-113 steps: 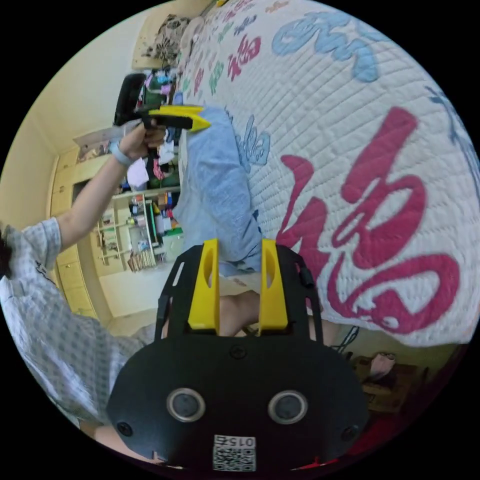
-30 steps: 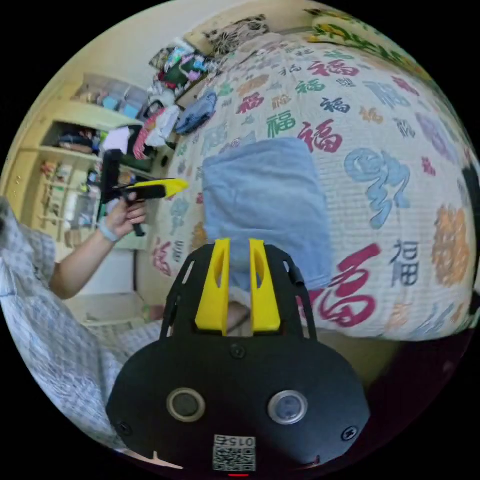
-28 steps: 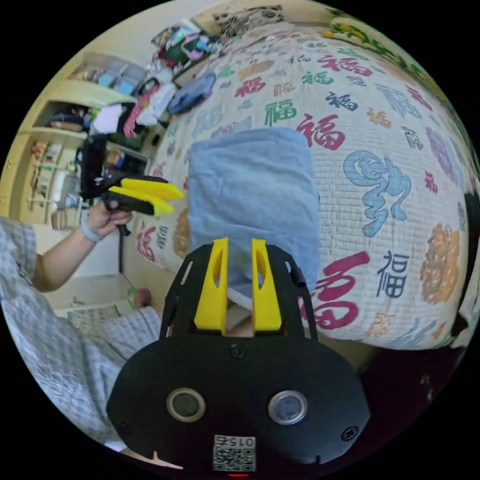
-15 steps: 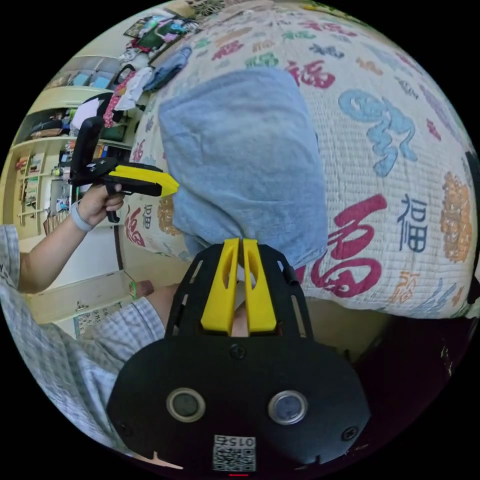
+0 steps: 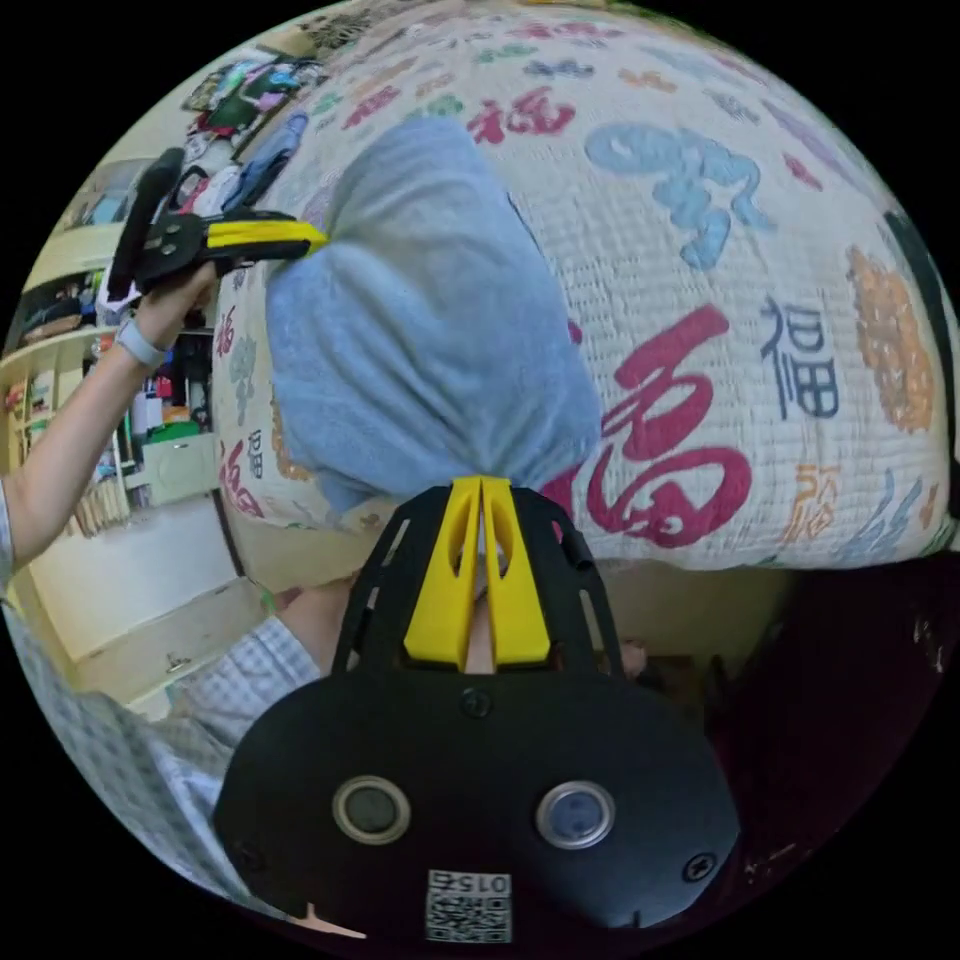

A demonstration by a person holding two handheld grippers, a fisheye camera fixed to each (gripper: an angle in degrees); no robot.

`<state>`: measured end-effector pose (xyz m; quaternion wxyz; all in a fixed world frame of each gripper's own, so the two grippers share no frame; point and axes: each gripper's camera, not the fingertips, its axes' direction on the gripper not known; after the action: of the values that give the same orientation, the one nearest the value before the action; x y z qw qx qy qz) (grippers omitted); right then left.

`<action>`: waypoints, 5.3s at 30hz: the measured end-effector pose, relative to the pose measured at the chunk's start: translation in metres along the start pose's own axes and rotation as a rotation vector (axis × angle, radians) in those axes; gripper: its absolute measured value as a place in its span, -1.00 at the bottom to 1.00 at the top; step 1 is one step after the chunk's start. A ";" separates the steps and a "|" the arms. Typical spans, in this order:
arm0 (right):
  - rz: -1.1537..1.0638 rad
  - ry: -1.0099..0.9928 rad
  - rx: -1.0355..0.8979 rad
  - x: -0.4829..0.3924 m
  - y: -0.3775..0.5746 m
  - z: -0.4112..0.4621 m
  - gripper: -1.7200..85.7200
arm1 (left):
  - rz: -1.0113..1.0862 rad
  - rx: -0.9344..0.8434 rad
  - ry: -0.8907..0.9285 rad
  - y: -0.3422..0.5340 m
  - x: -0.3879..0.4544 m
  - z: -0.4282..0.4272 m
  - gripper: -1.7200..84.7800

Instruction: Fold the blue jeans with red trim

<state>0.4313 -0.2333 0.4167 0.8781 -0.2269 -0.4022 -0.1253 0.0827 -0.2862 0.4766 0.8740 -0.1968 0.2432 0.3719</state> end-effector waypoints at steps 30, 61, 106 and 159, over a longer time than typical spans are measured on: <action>0.529 -0.817 0.451 0.191 0.054 -0.002 -0.89 | -0.249 0.120 0.636 -0.116 -0.150 0.005 -0.85; 0.337 -0.802 0.396 0.205 0.079 -0.011 -0.65 | -0.112 0.074 0.899 -0.064 -0.285 0.055 -0.65; 0.191 -0.890 0.400 0.164 0.103 -0.270 -0.79 | -0.219 0.157 1.136 -0.022 -0.145 0.038 -0.77; -0.073 0.479 1.083 0.040 -0.030 -0.596 -0.98 | -0.661 0.952 0.448 -0.187 0.108 -0.007 -0.97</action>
<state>0.8318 -0.5585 0.1145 0.9302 0.3022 -0.2071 0.0201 0.2852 -0.3505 0.4398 0.8626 0.0762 0.4860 -0.1179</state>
